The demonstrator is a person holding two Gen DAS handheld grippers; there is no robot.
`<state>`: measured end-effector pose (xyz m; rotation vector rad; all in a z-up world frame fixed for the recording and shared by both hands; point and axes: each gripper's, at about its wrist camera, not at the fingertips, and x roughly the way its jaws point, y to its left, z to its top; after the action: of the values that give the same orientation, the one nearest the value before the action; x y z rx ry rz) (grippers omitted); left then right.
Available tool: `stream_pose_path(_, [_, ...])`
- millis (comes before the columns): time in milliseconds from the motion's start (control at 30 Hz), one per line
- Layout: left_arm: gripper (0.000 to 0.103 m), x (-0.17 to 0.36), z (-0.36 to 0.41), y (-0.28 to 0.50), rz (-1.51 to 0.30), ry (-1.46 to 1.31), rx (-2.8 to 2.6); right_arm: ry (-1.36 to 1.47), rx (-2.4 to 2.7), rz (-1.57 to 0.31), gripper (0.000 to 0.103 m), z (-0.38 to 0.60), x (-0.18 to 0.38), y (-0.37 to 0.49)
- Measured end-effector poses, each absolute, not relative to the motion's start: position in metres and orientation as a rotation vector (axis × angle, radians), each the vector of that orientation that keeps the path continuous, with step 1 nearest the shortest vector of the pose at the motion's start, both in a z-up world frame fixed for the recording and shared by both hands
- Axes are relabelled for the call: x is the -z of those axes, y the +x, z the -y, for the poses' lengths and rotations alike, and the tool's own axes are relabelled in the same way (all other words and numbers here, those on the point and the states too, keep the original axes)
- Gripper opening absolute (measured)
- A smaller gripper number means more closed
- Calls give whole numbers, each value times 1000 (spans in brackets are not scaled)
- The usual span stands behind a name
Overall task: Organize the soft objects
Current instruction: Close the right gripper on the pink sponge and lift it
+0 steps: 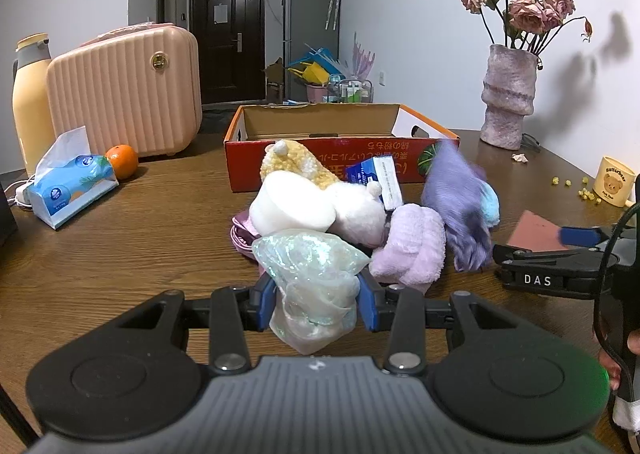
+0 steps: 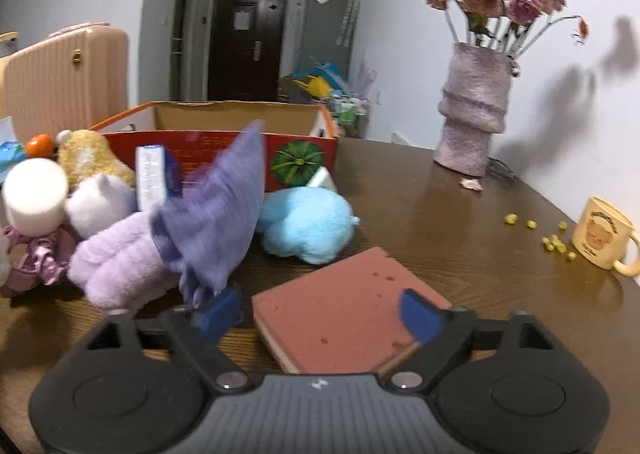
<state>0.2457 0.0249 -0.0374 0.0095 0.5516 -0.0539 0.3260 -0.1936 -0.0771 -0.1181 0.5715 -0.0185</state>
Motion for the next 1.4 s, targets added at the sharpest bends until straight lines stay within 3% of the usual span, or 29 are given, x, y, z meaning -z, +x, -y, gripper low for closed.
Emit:
stream_pose_path(67, [42, 37, -25, 246, -551, 10, 54, -125, 42, -574, 99, 194, 78, 327])
stream_pose_path(400, [42, 38, -24, 246, -552, 10, 53, -97, 99, -594, 99, 202, 79, 328])
stream_pose_path(633, [42, 38, -25, 246, -553, 11, 53, 44, 96, -727, 101, 222, 92, 345])
stream_pose_path(933, [42, 39, -24, 245, -548, 12, 53, 67, 93, -699, 89, 226, 92, 343])
stream_pose_path(1400, [41, 34, -30, 240, -511, -10, 26, 50, 54, -584, 87, 222, 76, 317])
